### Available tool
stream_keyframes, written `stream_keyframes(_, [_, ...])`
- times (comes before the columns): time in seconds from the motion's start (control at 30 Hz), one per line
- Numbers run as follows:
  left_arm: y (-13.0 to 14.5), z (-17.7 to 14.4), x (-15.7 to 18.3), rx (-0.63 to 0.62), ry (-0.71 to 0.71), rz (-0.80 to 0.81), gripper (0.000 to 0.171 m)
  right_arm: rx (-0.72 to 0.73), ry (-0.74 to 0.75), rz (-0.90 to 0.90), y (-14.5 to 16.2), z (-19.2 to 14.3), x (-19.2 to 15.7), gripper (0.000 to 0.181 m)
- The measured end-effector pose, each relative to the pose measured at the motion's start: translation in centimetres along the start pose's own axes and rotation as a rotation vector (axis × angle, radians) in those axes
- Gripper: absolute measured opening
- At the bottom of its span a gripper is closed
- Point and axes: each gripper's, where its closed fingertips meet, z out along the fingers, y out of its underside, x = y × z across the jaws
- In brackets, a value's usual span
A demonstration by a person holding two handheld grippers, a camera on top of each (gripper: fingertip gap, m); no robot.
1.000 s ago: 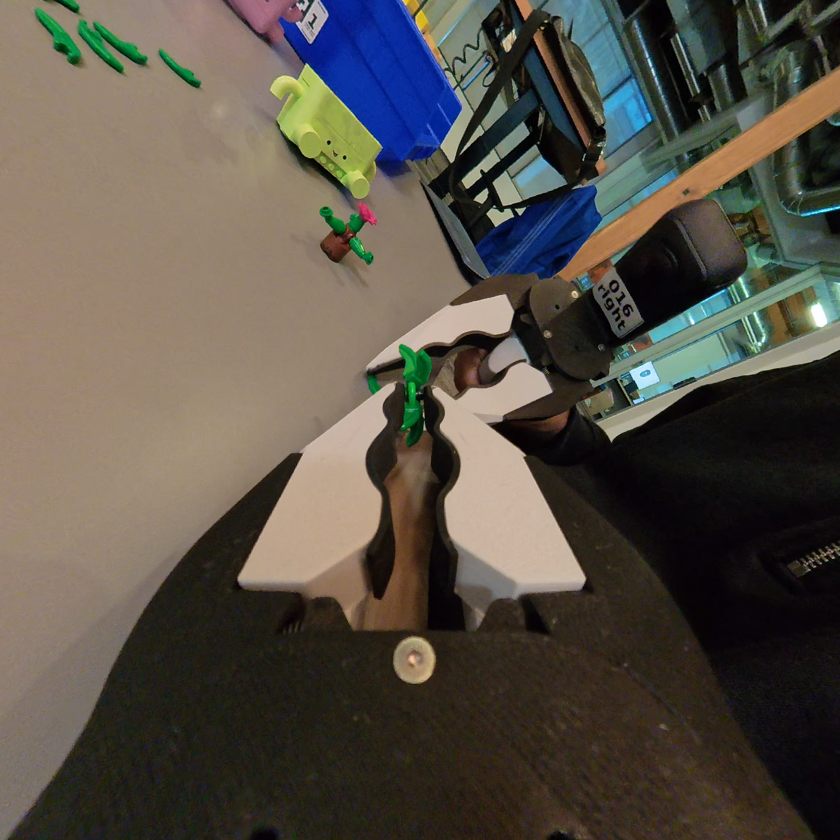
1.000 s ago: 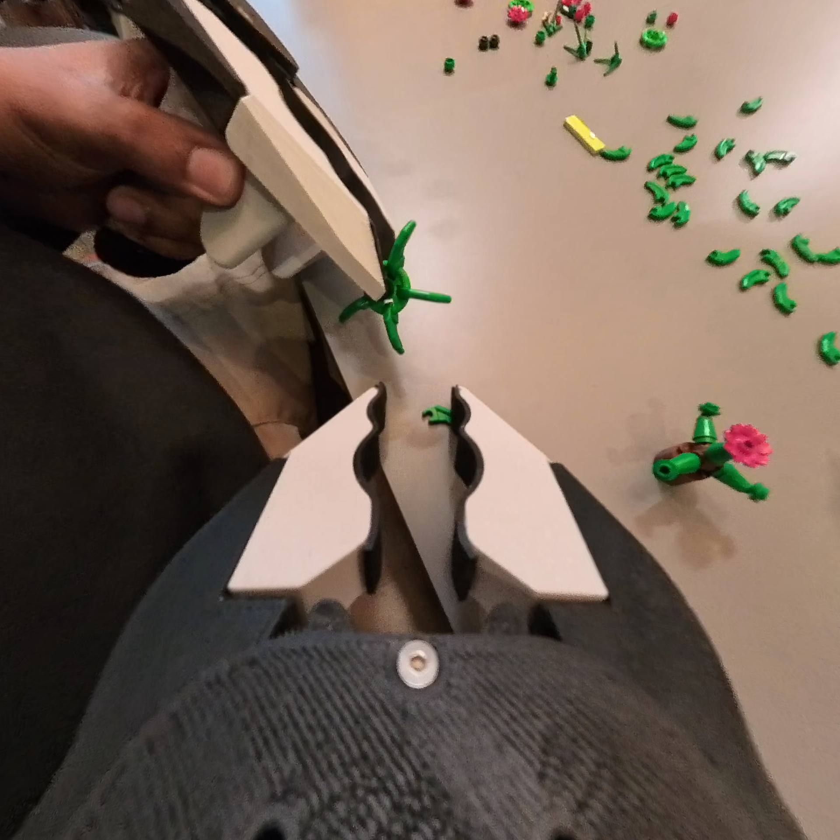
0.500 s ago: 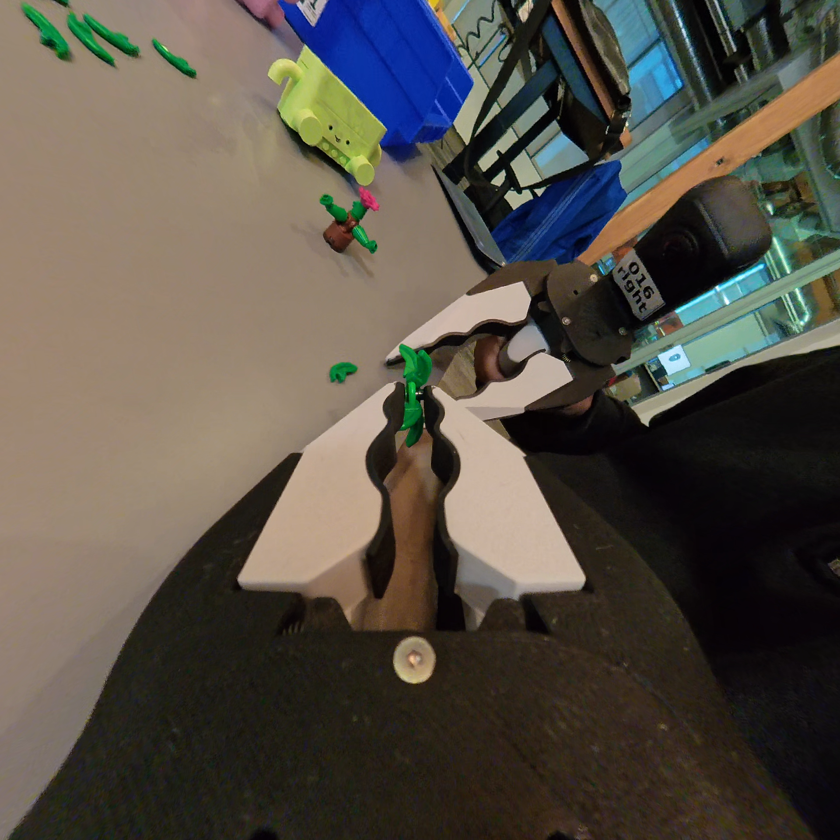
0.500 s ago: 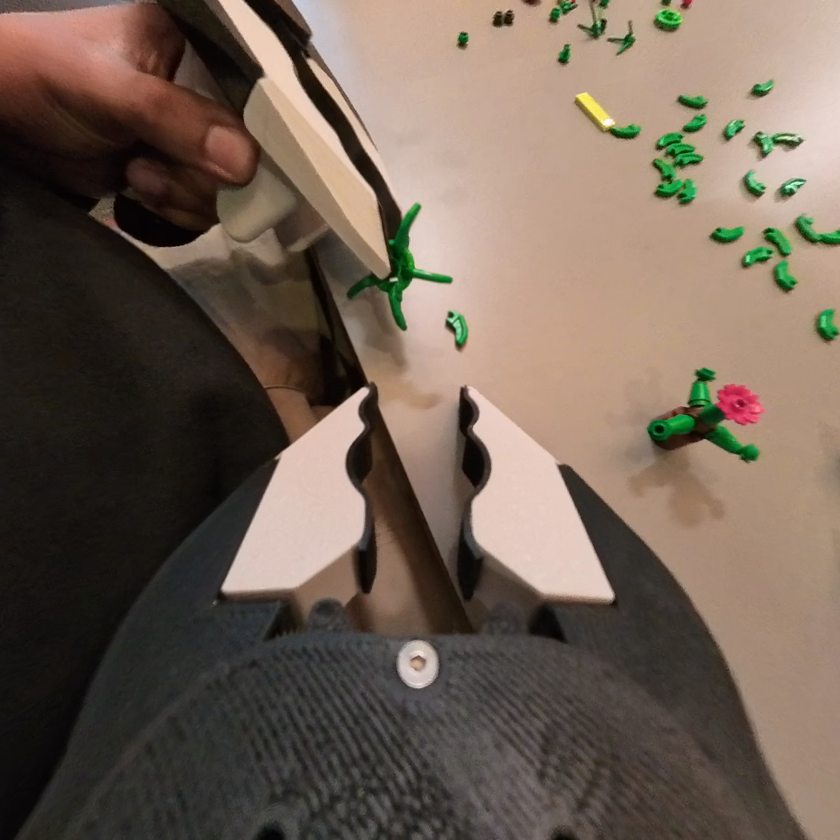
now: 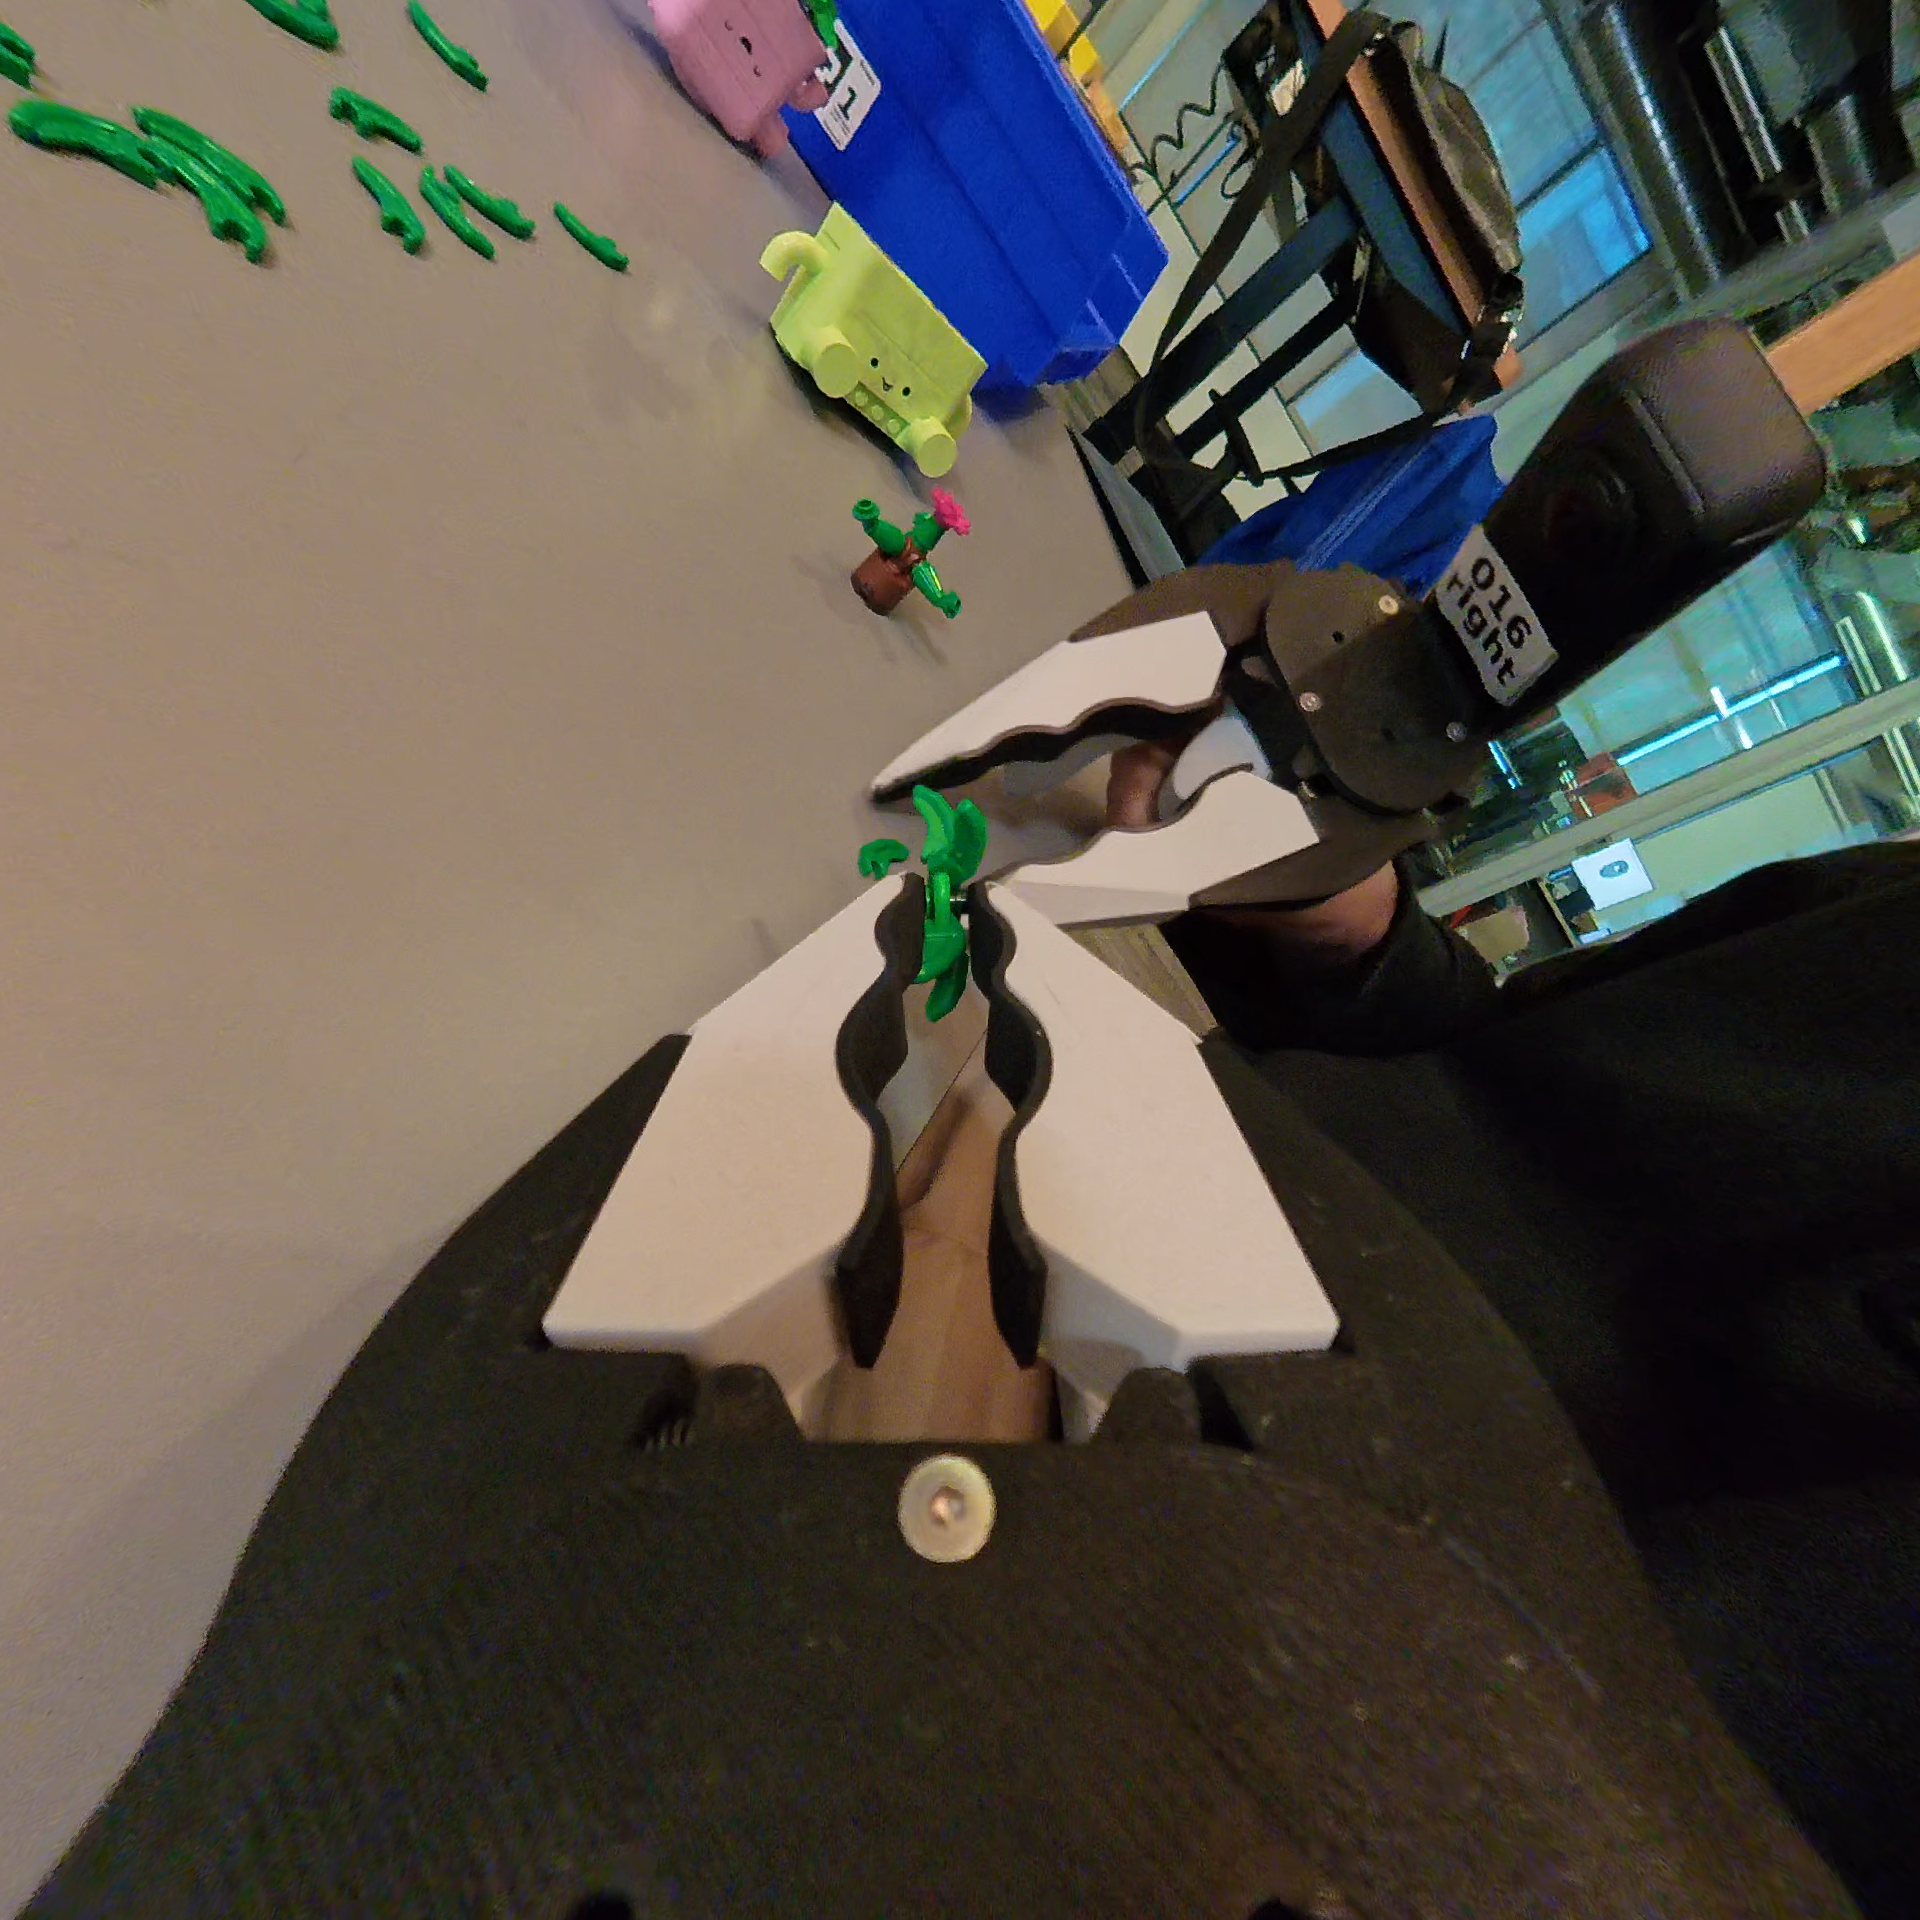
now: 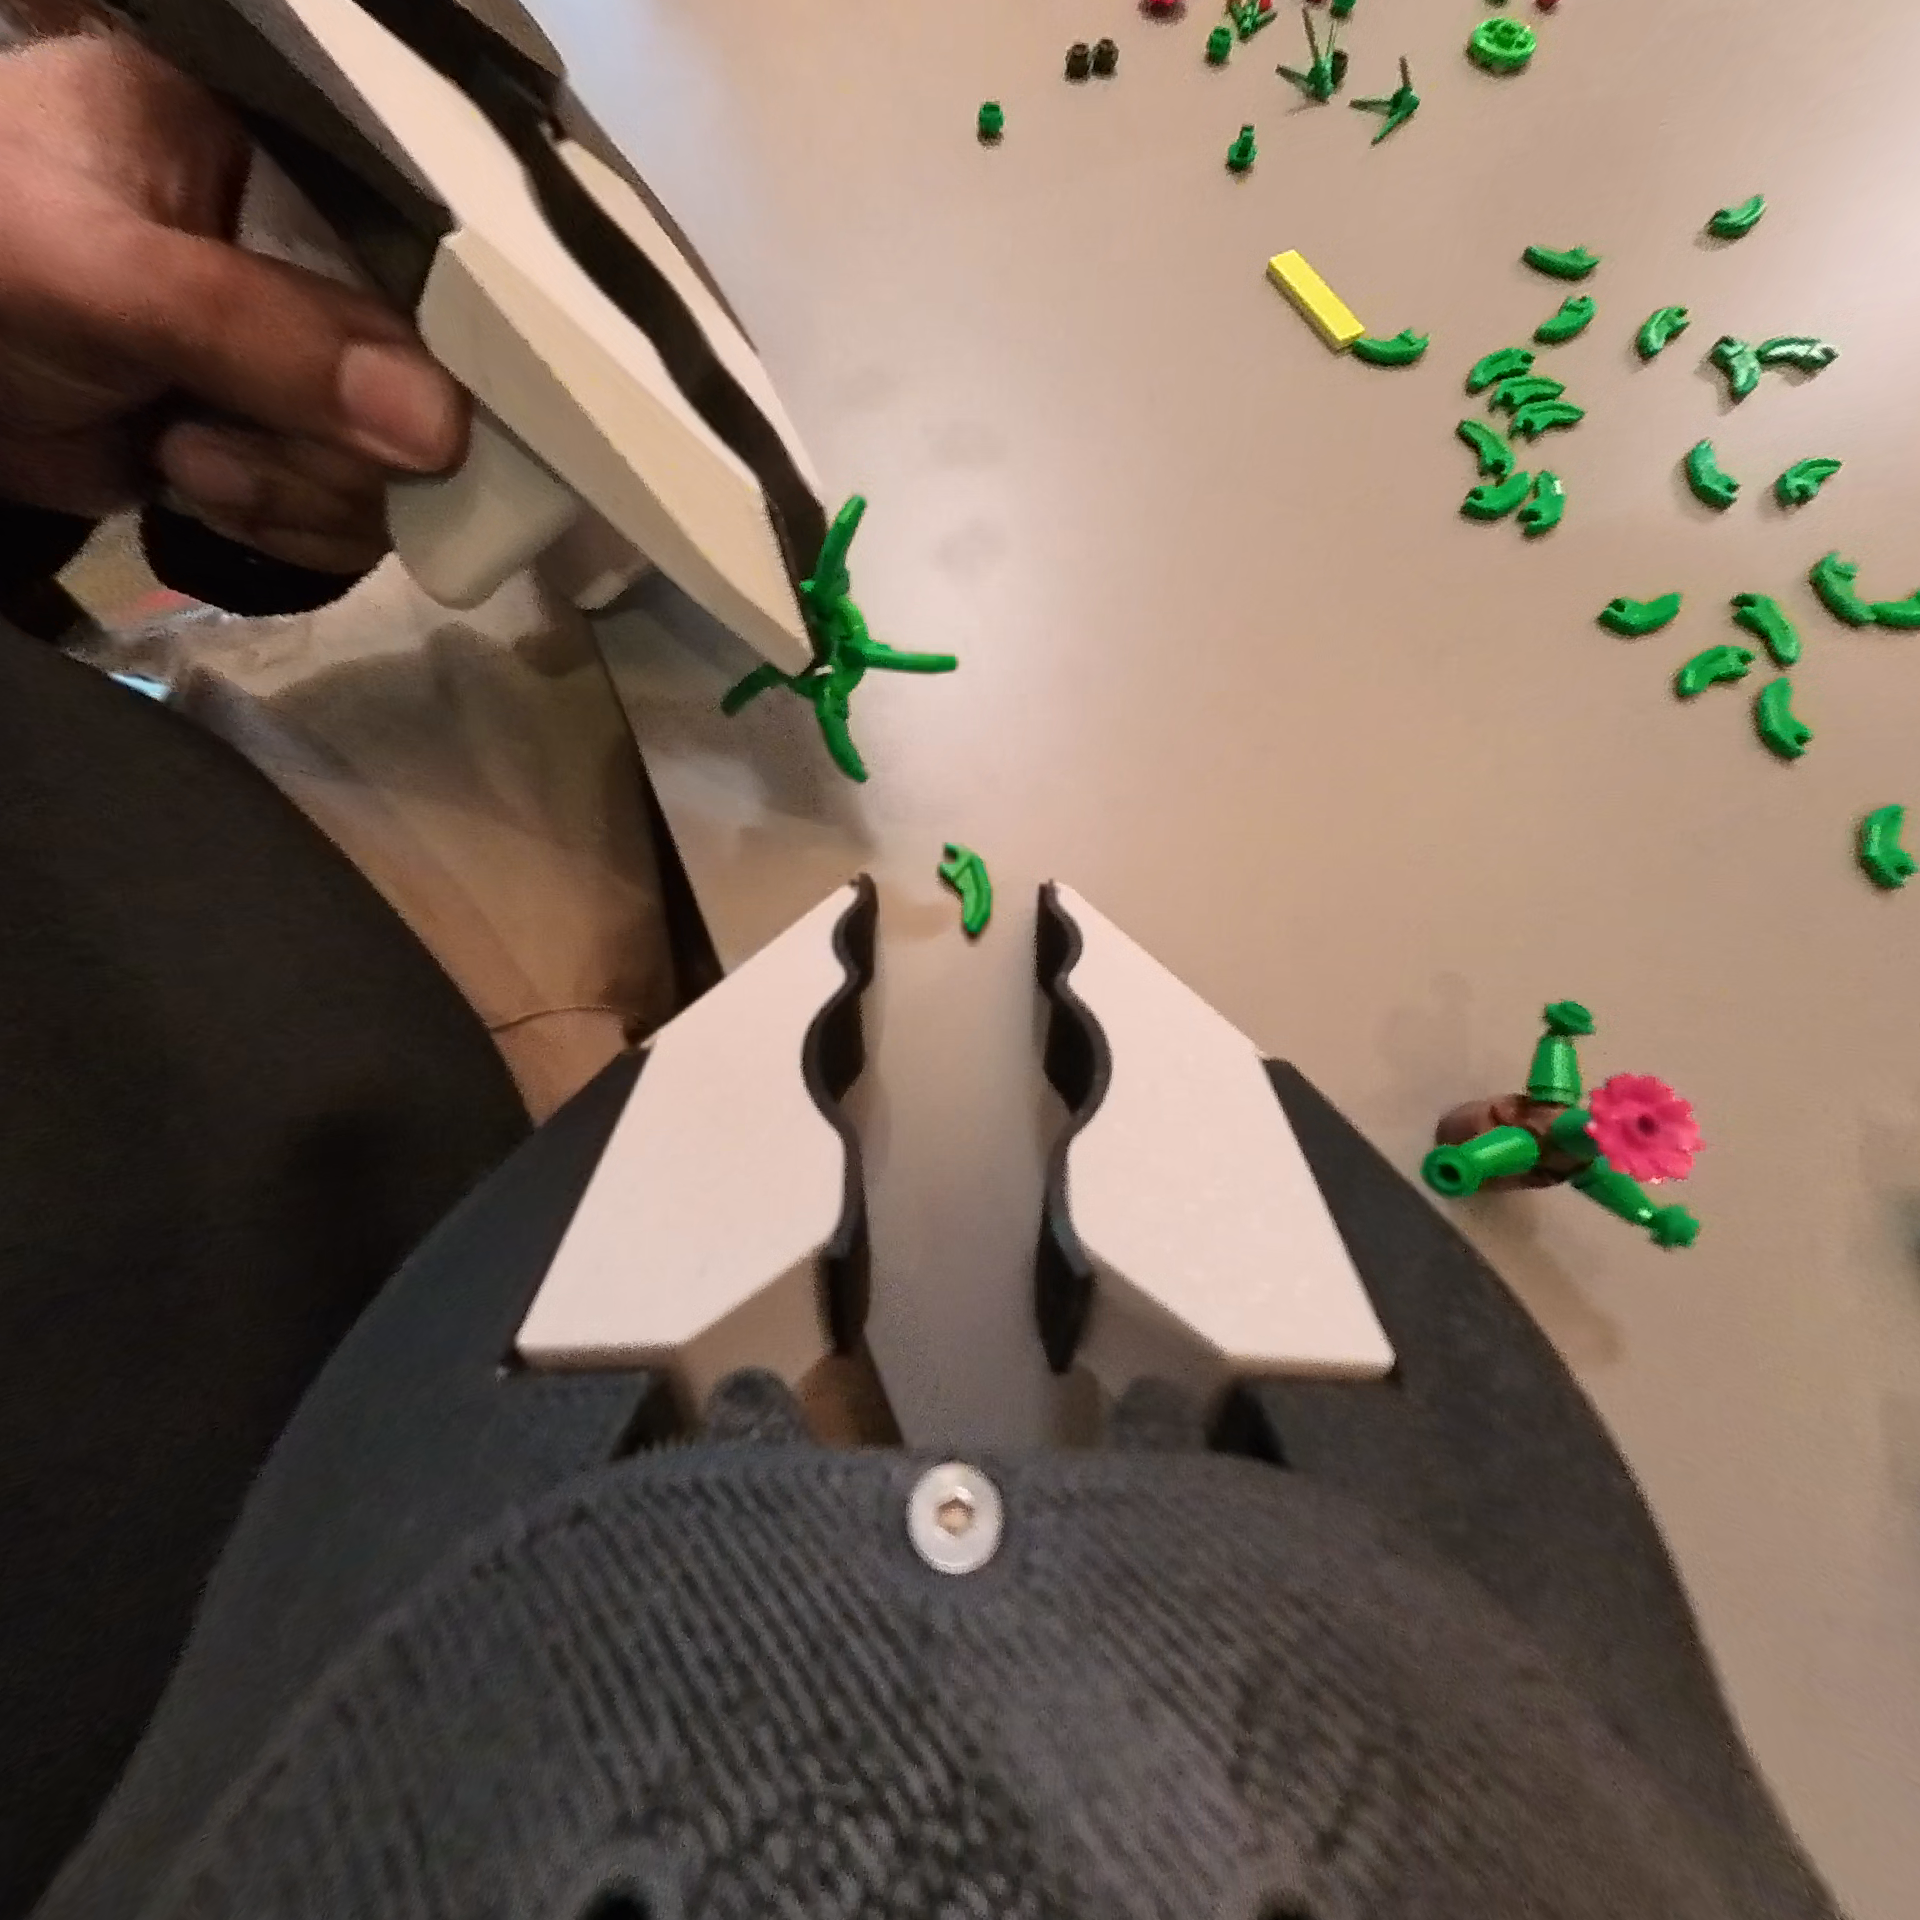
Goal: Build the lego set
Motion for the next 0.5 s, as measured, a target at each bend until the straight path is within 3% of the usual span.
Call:
stream_keyframes(0.27, [0.14,0.15,0.02,-0.002,0.020,-0.018,0.005,-0.030,-0.095,-0.005,-0.15,0.62,-0.18,0.006])
stream_keyframes(0.5, [-0.11,0.02,0.04,0.020,0.045,-0.033,0.005,-0.008,-0.063,0.000,-0.16,0.25,-0.03,0.004])
